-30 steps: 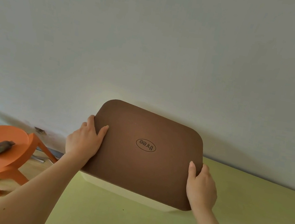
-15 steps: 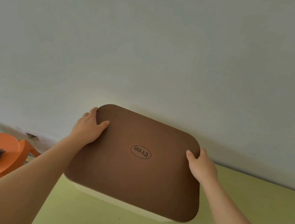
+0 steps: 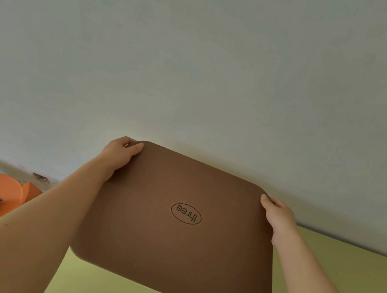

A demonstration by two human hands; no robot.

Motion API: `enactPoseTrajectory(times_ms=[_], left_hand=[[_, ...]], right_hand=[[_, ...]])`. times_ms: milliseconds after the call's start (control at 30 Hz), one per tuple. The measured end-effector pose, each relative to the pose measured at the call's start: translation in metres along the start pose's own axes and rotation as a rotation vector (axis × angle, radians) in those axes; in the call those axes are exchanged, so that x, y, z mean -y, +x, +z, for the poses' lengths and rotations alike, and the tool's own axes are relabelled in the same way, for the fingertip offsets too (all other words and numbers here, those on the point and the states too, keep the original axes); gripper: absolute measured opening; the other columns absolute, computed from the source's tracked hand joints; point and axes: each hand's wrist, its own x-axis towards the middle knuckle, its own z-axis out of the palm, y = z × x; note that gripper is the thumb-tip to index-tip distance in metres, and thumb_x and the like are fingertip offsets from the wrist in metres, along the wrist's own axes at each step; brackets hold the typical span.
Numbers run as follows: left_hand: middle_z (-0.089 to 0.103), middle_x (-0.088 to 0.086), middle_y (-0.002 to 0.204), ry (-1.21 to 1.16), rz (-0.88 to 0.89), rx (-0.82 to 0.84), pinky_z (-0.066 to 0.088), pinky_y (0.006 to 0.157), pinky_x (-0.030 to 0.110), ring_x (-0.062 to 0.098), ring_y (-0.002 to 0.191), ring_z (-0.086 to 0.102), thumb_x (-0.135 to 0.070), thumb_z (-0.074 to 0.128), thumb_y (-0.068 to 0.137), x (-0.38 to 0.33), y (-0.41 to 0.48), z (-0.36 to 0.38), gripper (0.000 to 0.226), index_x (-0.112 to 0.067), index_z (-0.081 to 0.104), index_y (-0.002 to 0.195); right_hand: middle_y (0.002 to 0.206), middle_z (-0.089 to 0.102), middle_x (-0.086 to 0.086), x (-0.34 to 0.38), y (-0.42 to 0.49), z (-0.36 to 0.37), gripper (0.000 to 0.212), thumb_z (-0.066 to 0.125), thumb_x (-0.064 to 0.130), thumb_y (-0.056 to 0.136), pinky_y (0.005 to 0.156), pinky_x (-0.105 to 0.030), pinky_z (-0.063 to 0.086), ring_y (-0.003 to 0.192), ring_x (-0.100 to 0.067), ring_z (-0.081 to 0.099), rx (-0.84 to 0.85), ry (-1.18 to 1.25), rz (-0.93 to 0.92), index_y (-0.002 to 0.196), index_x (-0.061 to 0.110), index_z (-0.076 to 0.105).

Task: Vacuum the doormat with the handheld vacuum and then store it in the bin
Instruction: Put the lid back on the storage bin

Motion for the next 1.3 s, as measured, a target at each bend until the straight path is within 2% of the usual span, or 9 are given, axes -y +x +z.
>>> enactPoseTrajectory(times_ms=[167,267,433,533,733,933,1033,1100,1300], left_hand=[[0.066,0.003,0.097,-0.088,-0.046,-0.012,0.048,0.069,0.027,0.019,0.082,0.06,-0.026,0.062,0.087,-0.005,0.006,0.001,0.019,-0.016,0.065,0.103],[0.067,0.005,0.098,-0.089,-0.04,-0.085,0.048,0.079,0.031,0.022,0.086,0.06,-0.023,0.061,0.087,-0.004,0.006,0.006,0.016,-0.014,0.066,0.1],[0.065,0.003,0.098,-0.06,-0.01,-0.034,0.044,0.071,0.027,0.017,0.08,0.059,-0.023,0.057,0.091,-0.006,0.004,0.006,0.017,-0.016,0.065,0.105],[0.065,0.002,0.094,-0.056,-0.007,-0.031,0.043,0.066,0.025,0.014,0.075,0.057,-0.027,0.057,0.091,-0.002,0.004,0.002,0.016,-0.017,0.065,0.101],[0.067,0.006,0.101,-0.052,-0.034,-0.078,0.047,0.078,0.031,0.021,0.084,0.059,-0.029,0.06,0.089,-0.002,0.007,0.002,0.018,-0.014,0.067,0.096],[0.061,0.006,0.104,0.283,0.022,-0.161,0.044,0.084,0.039,0.028,0.1,0.057,-0.061,0.04,0.089,0.018,-0.015,0.003,0.058,-0.01,0.056,0.11],[0.058,0.006,0.113,0.311,-0.068,-0.087,0.044,0.088,0.039,0.028,0.106,0.055,-0.07,0.038,0.084,0.039,-0.034,-0.005,0.07,-0.013,0.048,0.122],[0.061,0.006,0.106,0.312,-0.113,-0.045,0.046,0.081,0.038,0.025,0.095,0.059,-0.073,0.038,0.081,0.051,-0.047,-0.011,0.071,-0.012,0.05,0.115],[0.063,0.01,0.107,0.458,-0.028,-0.148,0.048,0.085,0.04,0.029,0.097,0.058,-0.065,0.036,0.087,0.043,-0.04,-0.013,0.066,-0.007,0.055,0.111]], right_hand=[[0.108,0.058,-0.006,0.006,0.007,0.002,0.023,0.06,0.022,0.091,0.088,-0.032,0.037,0.099,-0.021,0.049,-0.029,0.039,0.013,0.108,0.009,0.064],[0.104,0.058,-0.007,0.006,0.006,0.002,0.021,0.06,0.019,0.091,0.086,-0.03,0.037,0.096,-0.02,0.05,-0.055,0.028,-0.011,0.107,0.007,0.065],[0.118,0.058,-0.004,0.002,0.001,0.002,0.03,0.055,0.023,0.094,0.091,-0.03,0.037,0.112,-0.022,0.052,-0.032,0.021,-0.055,0.121,0.01,0.061],[0.115,0.054,-0.002,0.001,0.001,0.001,0.031,0.051,0.027,0.096,0.092,-0.032,0.036,0.106,-0.019,0.048,0.031,0.006,-0.028,0.122,0.012,0.058],[0.12,0.057,-0.011,0.009,0.007,0.005,0.033,0.049,0.029,0.096,0.085,-0.031,0.033,0.099,-0.022,0.046,0.005,-0.08,-0.036,0.118,0.006,0.058],[0.132,0.051,-0.016,-0.003,-0.008,0.003,0.065,0.031,0.055,0.095,0.092,-0.039,0.038,0.122,-0.034,0.047,0.033,-0.31,-0.016,0.13,0.002,0.047],[0.131,0.056,-0.011,-0.022,-0.017,-0.009,0.087,0.028,0.078,0.079,0.101,-0.042,0.041,0.12,-0.031,0.052,0.105,-0.39,0.042,0.13,0.011,0.051],[0.122,0.062,-0.008,-0.032,-0.021,-0.013,0.102,0.023,0.09,0.067,0.099,-0.044,0.044,0.112,-0.03,0.057,0.141,-0.441,0.077,0.125,0.014,0.057],[0.138,0.051,-0.012,-0.018,-0.029,-0.001,0.077,0.025,0.066,0.09,0.101,-0.04,0.036,0.128,-0.031,0.046,0.059,-0.482,0.004,0.134,0.007,0.048]])
